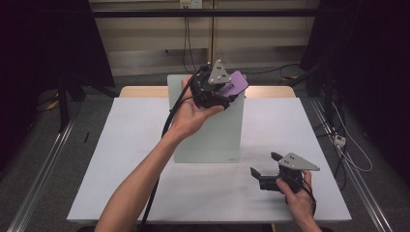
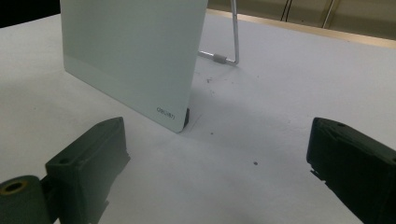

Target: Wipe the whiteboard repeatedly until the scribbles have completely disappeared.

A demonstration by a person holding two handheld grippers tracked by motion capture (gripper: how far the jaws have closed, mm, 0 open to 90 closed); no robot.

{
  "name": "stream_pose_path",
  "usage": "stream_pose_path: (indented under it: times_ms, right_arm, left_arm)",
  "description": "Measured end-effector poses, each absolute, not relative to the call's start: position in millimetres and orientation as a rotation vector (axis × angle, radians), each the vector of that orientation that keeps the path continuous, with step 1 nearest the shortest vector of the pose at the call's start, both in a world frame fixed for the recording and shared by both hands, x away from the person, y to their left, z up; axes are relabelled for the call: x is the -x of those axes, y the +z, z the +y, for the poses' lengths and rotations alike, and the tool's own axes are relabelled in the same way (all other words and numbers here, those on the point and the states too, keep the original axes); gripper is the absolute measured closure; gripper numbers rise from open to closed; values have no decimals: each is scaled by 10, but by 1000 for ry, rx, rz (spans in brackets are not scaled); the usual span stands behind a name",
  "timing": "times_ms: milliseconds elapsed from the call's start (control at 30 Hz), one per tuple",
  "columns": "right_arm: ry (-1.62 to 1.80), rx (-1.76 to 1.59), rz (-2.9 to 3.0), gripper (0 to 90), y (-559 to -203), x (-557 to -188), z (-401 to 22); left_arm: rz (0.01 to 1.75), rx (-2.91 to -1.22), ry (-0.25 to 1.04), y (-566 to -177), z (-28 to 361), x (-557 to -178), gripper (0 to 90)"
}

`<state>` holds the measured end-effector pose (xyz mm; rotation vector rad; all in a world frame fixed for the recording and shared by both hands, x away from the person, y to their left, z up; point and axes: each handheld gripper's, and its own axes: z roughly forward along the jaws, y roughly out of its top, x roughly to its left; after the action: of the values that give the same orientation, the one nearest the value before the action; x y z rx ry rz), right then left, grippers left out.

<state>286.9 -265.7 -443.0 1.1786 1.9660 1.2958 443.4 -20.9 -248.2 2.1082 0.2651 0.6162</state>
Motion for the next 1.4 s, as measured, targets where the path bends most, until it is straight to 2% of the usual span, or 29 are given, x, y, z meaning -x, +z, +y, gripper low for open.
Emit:
stream_pose_path:
  times_ms: [400,733,1167,1400]
  right_arm:
    - [1297,-1176,1958,50,-4424,-2856,-2671]
    - [1295,-1176,1962,50,-4427,-2853,-2673]
    - [1293,-1180,1967,50,-4434,-2864,-2657]
    - [1292,-1179,1971,50,-4435,-2869,-2650]
  left_arm:
    - [113,-2250,602,-2935,-582,-4210,411]
    - [102,-2281,507,-3109,-503,-4189,411]
    - [297,-2101,570,-2634,0,-4394,411]
    - [268,-2100,598,-2552,-134,-4417,410]
